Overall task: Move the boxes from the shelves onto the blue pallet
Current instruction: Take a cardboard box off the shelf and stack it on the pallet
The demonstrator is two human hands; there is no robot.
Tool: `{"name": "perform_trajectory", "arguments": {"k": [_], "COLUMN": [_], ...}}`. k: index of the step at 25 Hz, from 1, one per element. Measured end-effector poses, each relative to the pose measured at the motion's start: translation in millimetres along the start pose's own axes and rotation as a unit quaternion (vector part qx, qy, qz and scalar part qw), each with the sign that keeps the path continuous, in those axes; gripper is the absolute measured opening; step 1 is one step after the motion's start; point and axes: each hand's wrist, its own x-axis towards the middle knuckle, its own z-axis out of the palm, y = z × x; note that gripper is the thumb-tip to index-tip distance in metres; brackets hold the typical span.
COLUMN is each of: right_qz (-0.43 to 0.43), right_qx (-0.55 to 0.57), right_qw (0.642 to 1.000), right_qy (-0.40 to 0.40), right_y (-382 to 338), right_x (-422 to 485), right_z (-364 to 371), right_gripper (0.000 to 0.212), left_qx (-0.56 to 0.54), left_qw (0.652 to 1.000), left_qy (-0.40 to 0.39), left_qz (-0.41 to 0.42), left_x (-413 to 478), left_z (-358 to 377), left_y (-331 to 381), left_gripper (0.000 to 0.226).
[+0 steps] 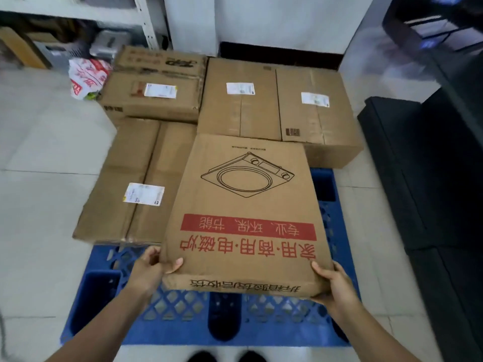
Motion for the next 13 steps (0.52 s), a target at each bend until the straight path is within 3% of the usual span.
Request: {"name": "perform_trajectory", "arguments": {"k": [6,13], "right_qz": [0.019,-0.011], "right_qx": [-0.009,-0.069], "right_qw": [1.000,0.997], "right_qy": [-0.009,-0.029], "right_y": [51.1,61.3], "right_x": [111.2,184.2], "right_z": [14.2,43.6], "right_gripper": [0.045,0.031], "left_qx": [0.055,0.100], "left_qw": [0.998,0.988], "left_qy": [0.033,0.108], "left_qz": [0.023,0.048], "left_x": [93.2,153.6], "left_z": [25.3,47.6], "left_y": [-64.5,-96.9], "left_gripper": [0.033,0.040]}}
